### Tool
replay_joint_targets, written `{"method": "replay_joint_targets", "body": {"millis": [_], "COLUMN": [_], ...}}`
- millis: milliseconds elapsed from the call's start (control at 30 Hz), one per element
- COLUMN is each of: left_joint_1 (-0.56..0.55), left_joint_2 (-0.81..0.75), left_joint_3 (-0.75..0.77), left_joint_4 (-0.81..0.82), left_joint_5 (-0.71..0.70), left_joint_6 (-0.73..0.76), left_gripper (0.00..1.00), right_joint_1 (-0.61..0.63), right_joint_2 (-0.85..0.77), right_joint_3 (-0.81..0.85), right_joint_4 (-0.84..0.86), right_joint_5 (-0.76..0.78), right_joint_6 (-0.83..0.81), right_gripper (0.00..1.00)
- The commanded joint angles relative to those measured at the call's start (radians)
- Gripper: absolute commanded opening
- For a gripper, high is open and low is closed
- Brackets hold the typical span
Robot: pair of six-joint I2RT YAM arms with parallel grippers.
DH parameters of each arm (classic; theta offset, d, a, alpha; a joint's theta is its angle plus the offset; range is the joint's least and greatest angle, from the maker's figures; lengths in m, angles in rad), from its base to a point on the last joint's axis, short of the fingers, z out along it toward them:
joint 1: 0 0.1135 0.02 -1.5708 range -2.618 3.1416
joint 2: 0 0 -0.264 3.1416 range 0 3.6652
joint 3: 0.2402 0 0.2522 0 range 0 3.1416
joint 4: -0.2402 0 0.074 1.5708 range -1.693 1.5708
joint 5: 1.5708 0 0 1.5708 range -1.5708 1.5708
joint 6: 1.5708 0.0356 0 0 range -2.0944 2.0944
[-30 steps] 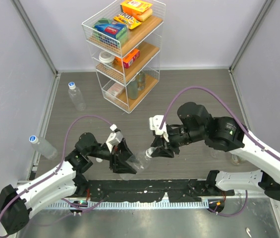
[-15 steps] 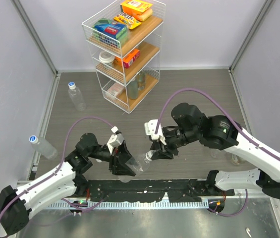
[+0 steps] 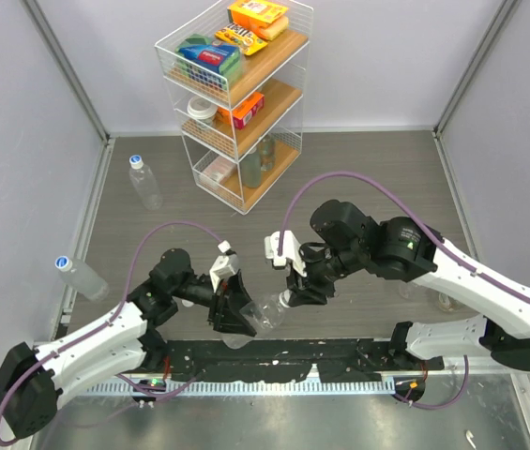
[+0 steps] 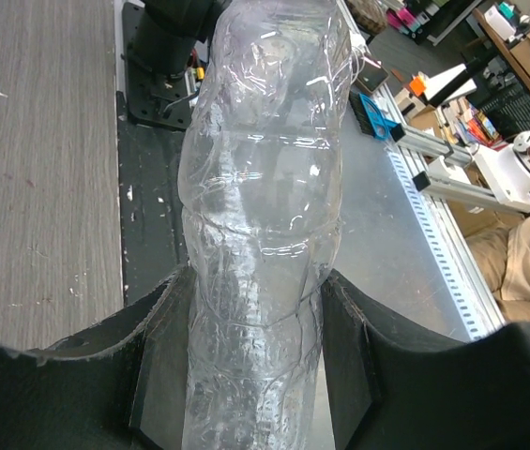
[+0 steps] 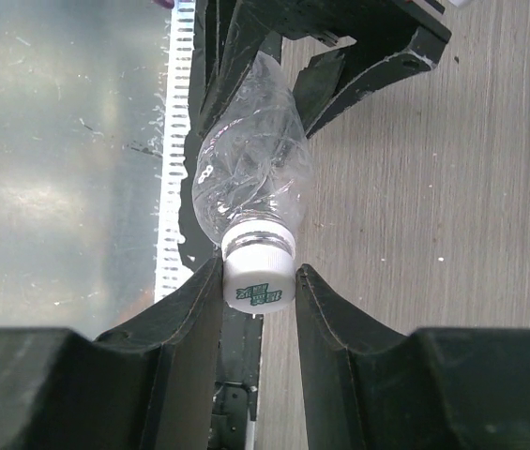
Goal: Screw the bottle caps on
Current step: Screw the bottle cap onto the plastic bottle.
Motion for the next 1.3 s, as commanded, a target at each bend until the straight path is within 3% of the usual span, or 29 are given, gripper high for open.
{"method": "replay_joint_targets", "body": {"millis": [0, 267, 533, 1000, 1100, 1200, 1267], "left_joint_1": [0.005, 0.005, 0.005, 0.005, 0.005, 0.005, 0.005], "left_joint_2": [-0.063, -0.136, -0.144, -0.113, -0.107, -0.095, -0.084], "left_joint_3": [0.144, 0.164, 0.204, 0.255, 0.252, 0.233, 0.215], "left_joint_4": [0.261, 0.082, -0.02, -0.124, -0.129, -0.109, -0.091], "left_joint_5": [-0.095, -0.147, -0.201, -0.347, -0.354, -0.382, -0.402], "left_joint_6": [0.071, 0.256, 0.335, 0.404, 0.404, 0.381, 0.366], "left_gripper": [0.08, 0.04, 0.03, 0.02, 0.01, 0.0, 0.0], "right_joint_1": [0.034, 0.032, 0.028, 0.028, 0.026, 0.026, 0.026], "right_joint_2": [0.07, 0.05, 0.07, 0.119, 0.113, 0.107, 0.102], "right_joint_3": [-0.06, -0.093, -0.113, -0.082, -0.07, -0.048, -0.03], "right_joint_4": [0.059, 0.214, 0.217, 0.091, 0.105, 0.114, 0.114], "right_joint_5": [0.017, 0.158, 0.271, 0.488, 0.5, 0.506, 0.518], "right_joint_6": [0.123, 0.46, 0.759, 0.967, 0.927, 0.887, 0.849], "right_gripper": [0.01, 0.01, 0.01, 0.01, 0.26, 0.34, 0.44]}}
